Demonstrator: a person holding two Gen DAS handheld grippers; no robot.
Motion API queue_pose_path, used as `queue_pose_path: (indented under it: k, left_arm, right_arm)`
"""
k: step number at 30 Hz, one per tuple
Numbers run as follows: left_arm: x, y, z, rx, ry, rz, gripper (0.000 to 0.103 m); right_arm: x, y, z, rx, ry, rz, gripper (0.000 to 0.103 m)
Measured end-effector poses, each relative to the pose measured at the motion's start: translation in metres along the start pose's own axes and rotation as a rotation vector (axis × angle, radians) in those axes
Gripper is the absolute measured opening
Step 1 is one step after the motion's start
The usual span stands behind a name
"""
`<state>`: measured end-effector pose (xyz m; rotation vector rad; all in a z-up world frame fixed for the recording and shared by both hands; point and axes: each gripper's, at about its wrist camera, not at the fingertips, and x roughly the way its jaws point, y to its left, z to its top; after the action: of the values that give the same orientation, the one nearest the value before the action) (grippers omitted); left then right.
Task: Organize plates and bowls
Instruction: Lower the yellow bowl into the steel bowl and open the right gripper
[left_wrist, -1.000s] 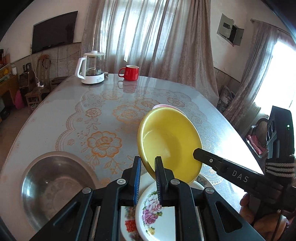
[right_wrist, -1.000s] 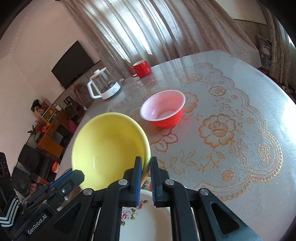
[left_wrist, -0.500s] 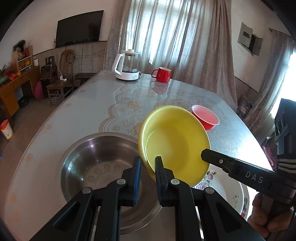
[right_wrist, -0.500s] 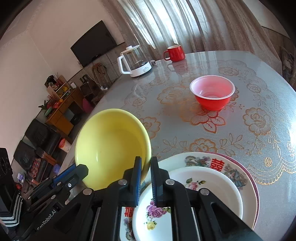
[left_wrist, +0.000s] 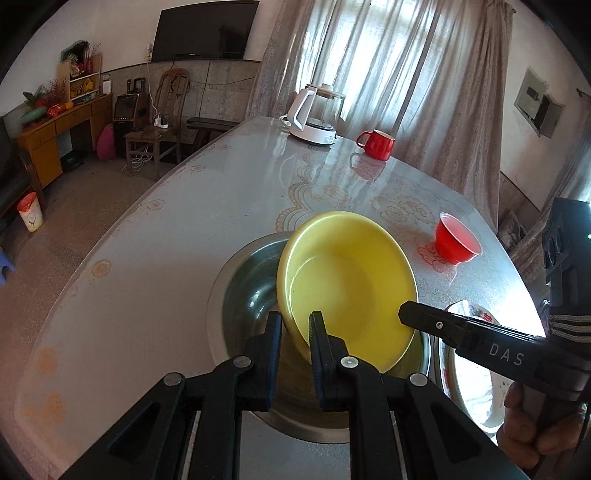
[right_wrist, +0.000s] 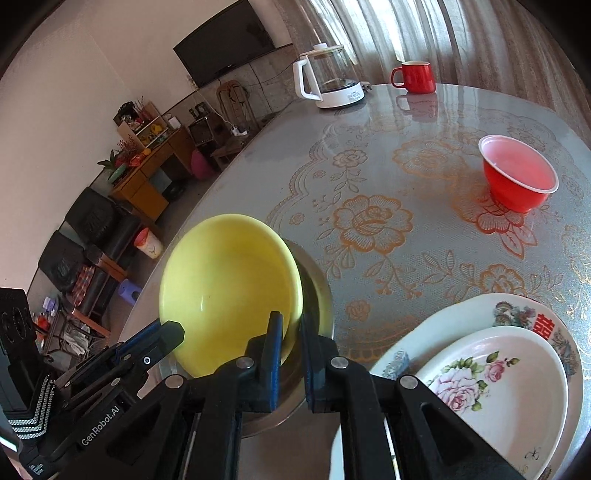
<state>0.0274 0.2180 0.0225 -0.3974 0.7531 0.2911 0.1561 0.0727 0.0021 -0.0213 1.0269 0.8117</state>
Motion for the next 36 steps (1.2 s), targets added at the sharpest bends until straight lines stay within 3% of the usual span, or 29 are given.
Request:
queue_pose_path:
  k: [6,15,19,22,29,36]
  left_arm:
    - [0.01,0.013,-0.007,-0.031,0.047,0.013,0.015]
    - [0.01,0.013,-0.007,-0.024,0.03,0.016,0.018]
    - [0.011,0.006,-0.008,0.028,0.018,0.054,0.021]
    - [0.01,0.006,-0.01,0.023,0.013,0.034,0.027]
    - [-0.008,0.0,-0.006,0.039,-0.045,0.046,0.028]
    - [-0.024,-0.025,0.007,0.094,-0.097,0.021,0.042]
  right_arm:
    - [0.023,0.01,-0.006,-0.028,0.095,-0.009,0.011]
    - [0.028,0.023,-0.011,-0.09,0.1,-0.06,0.017]
    - [0.021,0.03,-0.015,-0.12,0.077,-0.1,0.02]
    - [0.014,0.034,-0.017,-0.144,0.05,-0.124,0.036]
    - [-0.011,0.023,-0.016,-0.1,-0.029,-0.092,0.036]
    - [-0.051,-0.013,-0.013,0.015,-0.122,-0.082,0.036]
